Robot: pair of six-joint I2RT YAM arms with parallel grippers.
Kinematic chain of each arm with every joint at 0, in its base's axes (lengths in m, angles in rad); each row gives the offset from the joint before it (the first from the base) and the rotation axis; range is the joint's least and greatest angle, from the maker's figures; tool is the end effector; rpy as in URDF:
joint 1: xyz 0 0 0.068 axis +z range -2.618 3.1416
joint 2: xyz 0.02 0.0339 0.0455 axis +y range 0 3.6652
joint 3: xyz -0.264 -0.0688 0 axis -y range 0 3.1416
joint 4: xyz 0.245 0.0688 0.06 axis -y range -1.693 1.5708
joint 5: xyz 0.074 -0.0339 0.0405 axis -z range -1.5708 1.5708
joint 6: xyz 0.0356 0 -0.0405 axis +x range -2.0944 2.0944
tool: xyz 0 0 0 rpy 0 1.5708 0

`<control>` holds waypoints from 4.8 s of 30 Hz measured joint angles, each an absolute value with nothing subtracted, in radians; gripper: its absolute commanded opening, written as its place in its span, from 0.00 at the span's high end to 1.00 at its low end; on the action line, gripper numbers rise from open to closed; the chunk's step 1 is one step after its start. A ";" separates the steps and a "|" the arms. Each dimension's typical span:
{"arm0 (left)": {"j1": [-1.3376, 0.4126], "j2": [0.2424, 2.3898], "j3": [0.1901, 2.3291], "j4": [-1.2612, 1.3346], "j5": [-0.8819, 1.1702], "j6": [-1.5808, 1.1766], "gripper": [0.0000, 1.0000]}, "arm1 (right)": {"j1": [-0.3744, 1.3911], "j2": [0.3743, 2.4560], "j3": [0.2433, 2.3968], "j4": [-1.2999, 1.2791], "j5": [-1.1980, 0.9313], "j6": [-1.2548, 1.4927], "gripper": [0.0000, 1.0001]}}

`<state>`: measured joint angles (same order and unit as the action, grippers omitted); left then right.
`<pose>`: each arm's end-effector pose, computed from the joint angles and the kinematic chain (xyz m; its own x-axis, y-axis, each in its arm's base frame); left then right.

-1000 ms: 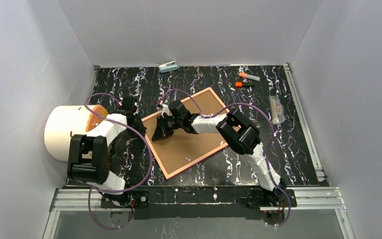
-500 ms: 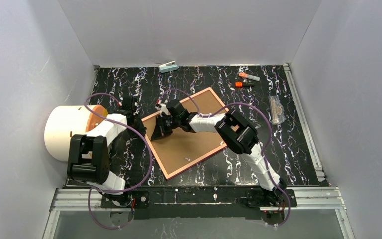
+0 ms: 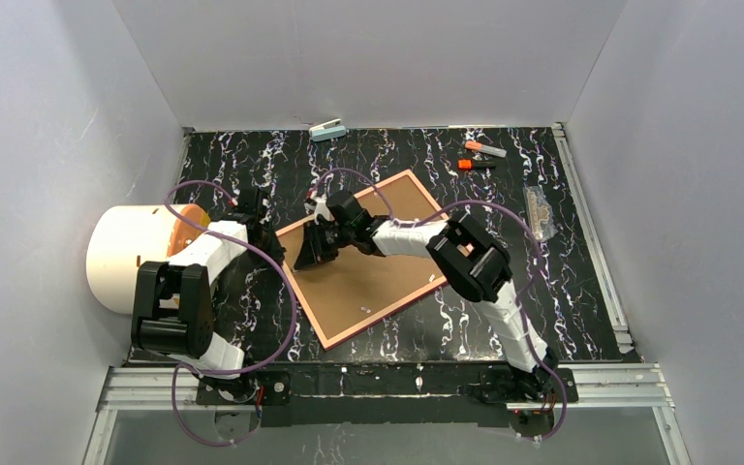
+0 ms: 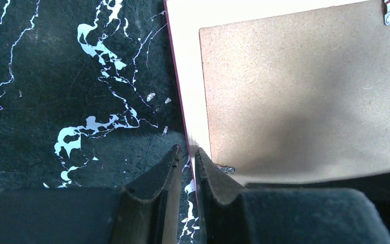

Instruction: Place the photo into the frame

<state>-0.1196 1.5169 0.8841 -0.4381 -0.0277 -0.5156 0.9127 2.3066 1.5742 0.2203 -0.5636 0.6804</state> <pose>0.2894 -0.0338 0.1844 -0.8104 -0.3990 -0.4290 -0.3373 0.9165 -0.2152 0.2970 0.4153 0.1390 -0.8329 -0.2079 -0.5129 -0.5527 0.3594 0.7519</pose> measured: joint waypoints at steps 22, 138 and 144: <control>-0.149 1.435 0.955 -0.352 0.214 -0.508 0.67 | 0.804 1.841 1.187 -0.197 -0.347 0.438 0.70; -0.398 1.600 1.015 -0.252 0.409 -0.448 0.58 | 0.453 1.689 1.129 -0.349 -0.245 0.605 0.64; -0.514 1.719 1.129 -0.234 0.420 -0.431 0.58 | 0.451 1.690 1.127 -0.409 -0.211 0.620 0.71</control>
<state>-0.5137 1.7187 1.1286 -0.2340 0.4198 -0.4313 0.4507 1.6901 1.1267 -0.4088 -0.2108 0.6201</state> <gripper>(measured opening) 0.422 0.324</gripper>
